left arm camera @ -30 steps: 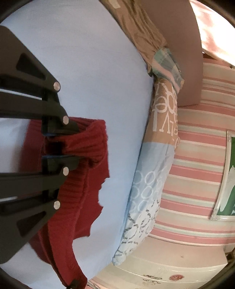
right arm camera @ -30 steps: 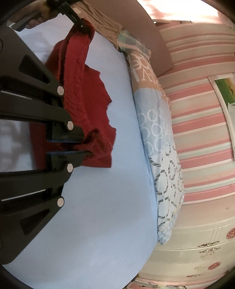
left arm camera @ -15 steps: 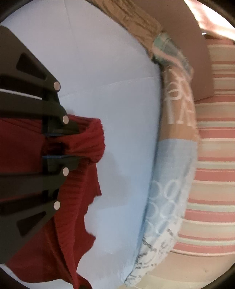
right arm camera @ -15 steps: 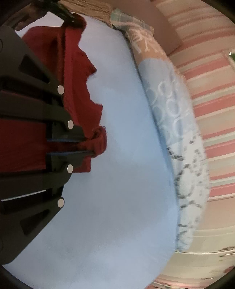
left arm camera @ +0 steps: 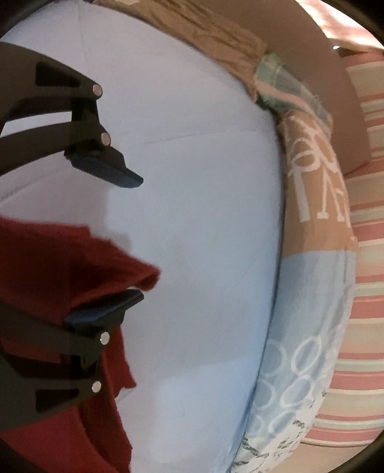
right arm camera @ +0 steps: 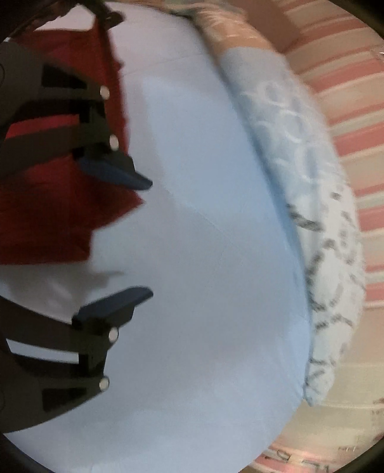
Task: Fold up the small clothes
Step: 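Lift the hem with both tools and fold it toward the collar, then lower the folded hem onto the collar and open both tools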
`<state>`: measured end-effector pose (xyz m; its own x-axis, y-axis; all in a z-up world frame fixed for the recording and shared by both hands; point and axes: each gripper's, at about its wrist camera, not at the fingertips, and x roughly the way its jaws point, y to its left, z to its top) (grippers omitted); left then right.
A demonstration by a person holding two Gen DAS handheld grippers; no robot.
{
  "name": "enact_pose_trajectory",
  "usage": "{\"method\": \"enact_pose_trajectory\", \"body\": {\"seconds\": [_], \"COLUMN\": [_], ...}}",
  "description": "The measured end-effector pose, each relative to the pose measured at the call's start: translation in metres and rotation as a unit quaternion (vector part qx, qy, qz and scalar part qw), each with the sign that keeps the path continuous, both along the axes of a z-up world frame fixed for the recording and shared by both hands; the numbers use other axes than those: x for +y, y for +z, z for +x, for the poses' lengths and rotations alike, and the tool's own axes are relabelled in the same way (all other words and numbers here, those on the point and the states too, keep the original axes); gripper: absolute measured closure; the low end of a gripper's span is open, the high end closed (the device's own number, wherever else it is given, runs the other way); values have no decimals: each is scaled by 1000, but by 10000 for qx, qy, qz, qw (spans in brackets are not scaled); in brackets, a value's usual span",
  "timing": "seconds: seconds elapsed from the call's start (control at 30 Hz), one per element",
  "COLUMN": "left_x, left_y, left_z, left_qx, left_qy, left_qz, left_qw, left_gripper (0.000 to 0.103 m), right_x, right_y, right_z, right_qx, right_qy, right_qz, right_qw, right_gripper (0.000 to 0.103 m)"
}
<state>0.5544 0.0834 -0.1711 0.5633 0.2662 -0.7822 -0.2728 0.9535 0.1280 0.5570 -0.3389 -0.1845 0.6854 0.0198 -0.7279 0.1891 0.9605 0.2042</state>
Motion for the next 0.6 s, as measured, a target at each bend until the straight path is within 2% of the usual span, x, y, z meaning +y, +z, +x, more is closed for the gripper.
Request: {"method": "enact_pose_trajectory", "body": {"seconds": [0.07,0.17,0.3,0.37,0.47,0.6], "left_x": [9,7,-16,-32,-52,-78], "left_y": [11,31,56,64,58,32], "left_z": [-6,-22,-47,-59,-55,-38], "left_qx": [-133,-400,-820,-967,-798,-278], "left_qy": [108,52,-289,-530,-1018,-1390], "left_qz": [1,-12,516,618,381,358], "left_qw": [9999,9992,9949,9920,9909,9893], "left_gripper": [26,25,19,19,19,19], "right_x": [-3,10,36,40,48,78], "right_y": [13,26,27,22,13,3], "right_z": [-8,-24,-49,-46,-33,-15], "right_qx": [-164,-284,-357,-267,29,401], "right_qy": [87,720,1289,1418,1710,2126], "right_qz": [29,-102,-824,-815,-492,-578], "right_qw": [9998,9969,9876,9862,9840,9746], "right_gripper": [30,30,30,34,51,53]}}
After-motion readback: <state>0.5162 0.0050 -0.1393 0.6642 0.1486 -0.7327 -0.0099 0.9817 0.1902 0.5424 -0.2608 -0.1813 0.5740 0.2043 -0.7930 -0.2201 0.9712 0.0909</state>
